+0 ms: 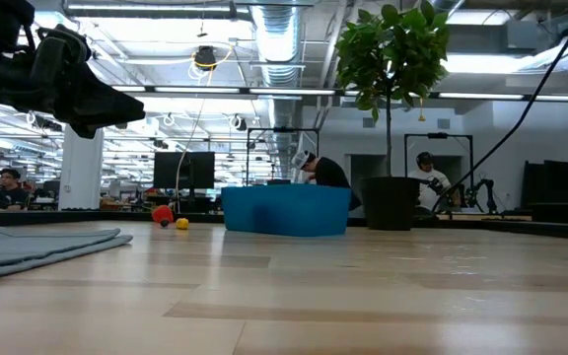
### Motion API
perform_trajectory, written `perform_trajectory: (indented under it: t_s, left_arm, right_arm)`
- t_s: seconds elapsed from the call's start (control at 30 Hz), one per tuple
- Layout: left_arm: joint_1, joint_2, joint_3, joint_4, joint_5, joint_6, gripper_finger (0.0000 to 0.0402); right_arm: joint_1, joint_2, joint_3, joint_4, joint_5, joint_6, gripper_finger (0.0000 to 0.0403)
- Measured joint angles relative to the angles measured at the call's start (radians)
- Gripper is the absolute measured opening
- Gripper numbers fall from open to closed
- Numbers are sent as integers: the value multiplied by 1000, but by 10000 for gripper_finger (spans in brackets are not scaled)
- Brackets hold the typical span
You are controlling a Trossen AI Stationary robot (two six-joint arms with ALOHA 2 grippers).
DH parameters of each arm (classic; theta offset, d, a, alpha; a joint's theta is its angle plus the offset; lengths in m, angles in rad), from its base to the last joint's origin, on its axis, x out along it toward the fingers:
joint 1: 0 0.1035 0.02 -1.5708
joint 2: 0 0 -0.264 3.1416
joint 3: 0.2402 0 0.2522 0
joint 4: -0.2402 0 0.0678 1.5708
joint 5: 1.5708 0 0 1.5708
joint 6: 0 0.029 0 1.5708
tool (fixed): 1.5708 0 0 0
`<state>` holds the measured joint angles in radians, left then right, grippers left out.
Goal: Pick and placing Produce into tupperware
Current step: Put the right apricot into the container
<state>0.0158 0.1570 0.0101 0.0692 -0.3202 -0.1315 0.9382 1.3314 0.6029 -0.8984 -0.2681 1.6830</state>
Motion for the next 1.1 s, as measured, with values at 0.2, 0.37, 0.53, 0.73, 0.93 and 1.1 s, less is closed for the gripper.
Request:
perform_trajectory:
  t_s: [0.2, 0.37, 0.53, 0.73, 0.93, 1.1]
  left_arm:
    - [0, 0, 0, 0, 0, 0, 130]
    - [0, 0, 0, 0, 0, -4, 130]
    - [0, 0, 0, 0, 0, -4, 130]
    - [0, 0, 0, 0, 0, -4, 130]
    - [0, 0, 0, 0, 0, -4, 130]
    - [0, 0, 0, 0, 0, -4, 130]
  right_arm:
    - [0, 0, 0, 2, 7, -4, 241]
    - [-1, 0, 0, 0, 7, 1, 203]
    - [-1, 0, 0, -1, 21, -3, 141]
    - [-4, 0, 0, 17, 31, -16, 101]
    - [-4, -6, 1, 114, 62, -42, 107]
    - [-27, -9, 42, 149, 158, -90, 108]
